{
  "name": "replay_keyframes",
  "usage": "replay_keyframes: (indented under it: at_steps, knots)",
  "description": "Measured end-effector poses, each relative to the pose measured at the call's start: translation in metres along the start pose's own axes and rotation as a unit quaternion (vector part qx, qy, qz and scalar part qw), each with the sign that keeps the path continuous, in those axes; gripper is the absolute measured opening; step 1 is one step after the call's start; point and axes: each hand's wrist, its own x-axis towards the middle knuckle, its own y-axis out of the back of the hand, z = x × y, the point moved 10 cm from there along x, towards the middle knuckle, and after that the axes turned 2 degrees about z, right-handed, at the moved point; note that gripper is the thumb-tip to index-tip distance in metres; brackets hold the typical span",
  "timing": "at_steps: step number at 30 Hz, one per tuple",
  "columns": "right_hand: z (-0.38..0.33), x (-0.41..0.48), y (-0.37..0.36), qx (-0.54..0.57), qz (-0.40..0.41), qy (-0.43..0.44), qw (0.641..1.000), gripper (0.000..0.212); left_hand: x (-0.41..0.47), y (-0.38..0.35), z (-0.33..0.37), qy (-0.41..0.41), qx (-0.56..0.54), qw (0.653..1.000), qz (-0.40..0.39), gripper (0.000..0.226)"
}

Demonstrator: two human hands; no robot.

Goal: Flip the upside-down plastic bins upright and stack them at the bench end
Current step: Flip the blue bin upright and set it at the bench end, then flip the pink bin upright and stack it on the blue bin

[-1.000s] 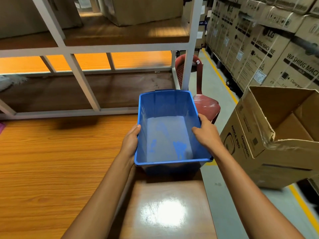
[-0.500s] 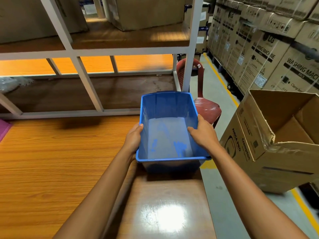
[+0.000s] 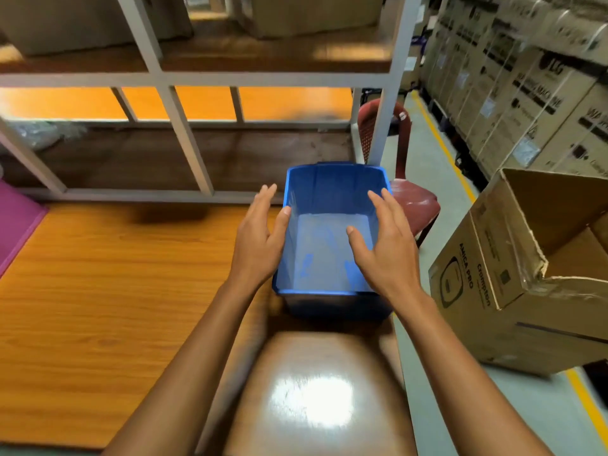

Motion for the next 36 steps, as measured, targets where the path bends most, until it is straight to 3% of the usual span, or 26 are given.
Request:
replay_keyframes:
  at_steps: [7, 14, 22, 36]
  knots:
    - [-0.067, -0.064, -0.011, 0.158, 0.054, 0.062, 0.984, 0.057, -0.074, 0.069, -0.014, -0.038, 0.044, 0.994, 0.092, 0.055]
    - [-0.141, -0.139, -0.073, 0.203, -0.049, 0.133, 0.969, 0.055, -0.156, 0.151, -0.065, -0.018, 0.129, 0.983, 0.132, 0.053]
    - [-0.229, -0.239, -0.167, 0.195, -0.194, 0.186, 0.943, 0.056, -0.266, 0.250, -0.145, 0.085, 0.143, 0.972, 0.169, 0.051]
    - [-0.417, -0.360, -0.296, 0.222, -0.259, 0.232, 0.911, 0.058, -0.350, 0.453, -0.262, 0.133, 0.172, 0.950, 0.225, 0.053]
